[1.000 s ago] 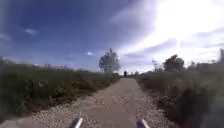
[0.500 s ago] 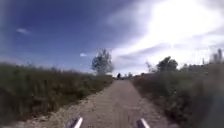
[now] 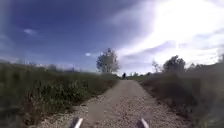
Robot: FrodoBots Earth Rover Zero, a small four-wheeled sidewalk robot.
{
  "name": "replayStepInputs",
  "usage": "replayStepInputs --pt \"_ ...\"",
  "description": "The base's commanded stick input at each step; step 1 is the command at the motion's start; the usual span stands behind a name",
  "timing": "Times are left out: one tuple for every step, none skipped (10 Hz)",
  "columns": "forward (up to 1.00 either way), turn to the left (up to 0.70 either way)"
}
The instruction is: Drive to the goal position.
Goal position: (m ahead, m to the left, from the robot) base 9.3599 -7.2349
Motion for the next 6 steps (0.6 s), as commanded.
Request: replayStepInputs --pt "1.00 0.00" --pt "1.00 0.00" --pt "1.00 -0.34" --pt "1.00 -0.40" --pt "1.00 -0.40" --pt "1.00 -0.40"
